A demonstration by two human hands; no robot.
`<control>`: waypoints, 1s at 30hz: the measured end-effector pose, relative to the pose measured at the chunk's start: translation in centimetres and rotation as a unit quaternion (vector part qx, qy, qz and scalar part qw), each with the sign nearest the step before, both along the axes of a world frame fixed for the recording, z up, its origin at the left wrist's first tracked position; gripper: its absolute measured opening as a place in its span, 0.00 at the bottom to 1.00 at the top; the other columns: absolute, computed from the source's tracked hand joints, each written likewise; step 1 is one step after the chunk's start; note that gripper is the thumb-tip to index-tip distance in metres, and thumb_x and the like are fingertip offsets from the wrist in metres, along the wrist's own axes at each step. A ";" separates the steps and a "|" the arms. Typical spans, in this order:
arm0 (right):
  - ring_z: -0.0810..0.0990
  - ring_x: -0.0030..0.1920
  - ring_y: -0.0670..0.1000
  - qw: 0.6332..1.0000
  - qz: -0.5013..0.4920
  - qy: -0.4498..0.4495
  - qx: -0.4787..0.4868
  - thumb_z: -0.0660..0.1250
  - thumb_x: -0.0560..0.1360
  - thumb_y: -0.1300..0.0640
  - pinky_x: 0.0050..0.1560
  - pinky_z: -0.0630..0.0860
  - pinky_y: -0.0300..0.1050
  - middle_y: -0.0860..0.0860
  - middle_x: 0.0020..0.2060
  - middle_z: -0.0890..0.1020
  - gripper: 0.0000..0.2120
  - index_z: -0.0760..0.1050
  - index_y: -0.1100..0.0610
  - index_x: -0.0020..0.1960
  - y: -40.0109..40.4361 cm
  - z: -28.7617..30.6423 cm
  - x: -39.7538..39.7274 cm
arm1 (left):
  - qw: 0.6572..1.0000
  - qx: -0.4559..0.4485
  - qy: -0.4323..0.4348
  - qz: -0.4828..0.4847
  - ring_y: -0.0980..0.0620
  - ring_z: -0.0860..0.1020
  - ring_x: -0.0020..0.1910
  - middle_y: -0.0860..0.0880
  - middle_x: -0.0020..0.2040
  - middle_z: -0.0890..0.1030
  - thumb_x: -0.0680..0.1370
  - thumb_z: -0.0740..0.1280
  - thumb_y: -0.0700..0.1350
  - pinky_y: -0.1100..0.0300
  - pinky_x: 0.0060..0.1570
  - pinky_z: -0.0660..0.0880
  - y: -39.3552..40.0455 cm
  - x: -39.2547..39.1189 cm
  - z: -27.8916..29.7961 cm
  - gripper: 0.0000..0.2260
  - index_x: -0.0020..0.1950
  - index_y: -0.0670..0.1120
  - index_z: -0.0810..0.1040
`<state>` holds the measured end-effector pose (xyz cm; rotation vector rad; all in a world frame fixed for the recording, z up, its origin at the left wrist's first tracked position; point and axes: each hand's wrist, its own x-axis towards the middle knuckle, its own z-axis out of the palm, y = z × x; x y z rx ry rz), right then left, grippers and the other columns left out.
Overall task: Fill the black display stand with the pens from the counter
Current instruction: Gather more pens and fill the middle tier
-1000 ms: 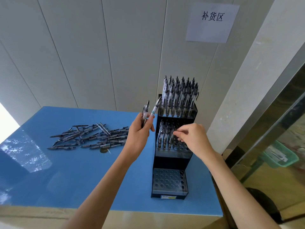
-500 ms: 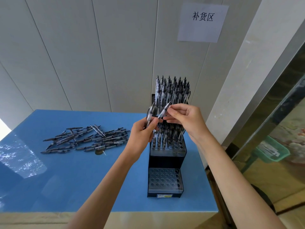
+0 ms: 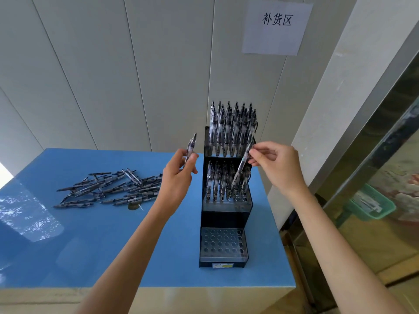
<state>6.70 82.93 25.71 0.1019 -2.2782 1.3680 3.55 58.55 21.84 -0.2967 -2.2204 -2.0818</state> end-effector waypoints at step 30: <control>0.86 0.38 0.45 0.986 -0.012 -0.066 0.156 0.71 0.77 0.63 0.49 0.84 0.47 0.54 0.41 0.87 0.07 0.84 0.62 0.54 -2.0 -6.0 0.2 | 1.000 -0.011 0.005 -0.014 0.47 0.63 0.35 0.49 0.38 0.75 0.85 0.62 0.52 0.57 0.31 0.63 0.8 1.9 0.5 0.12 0.54 0.43 0.75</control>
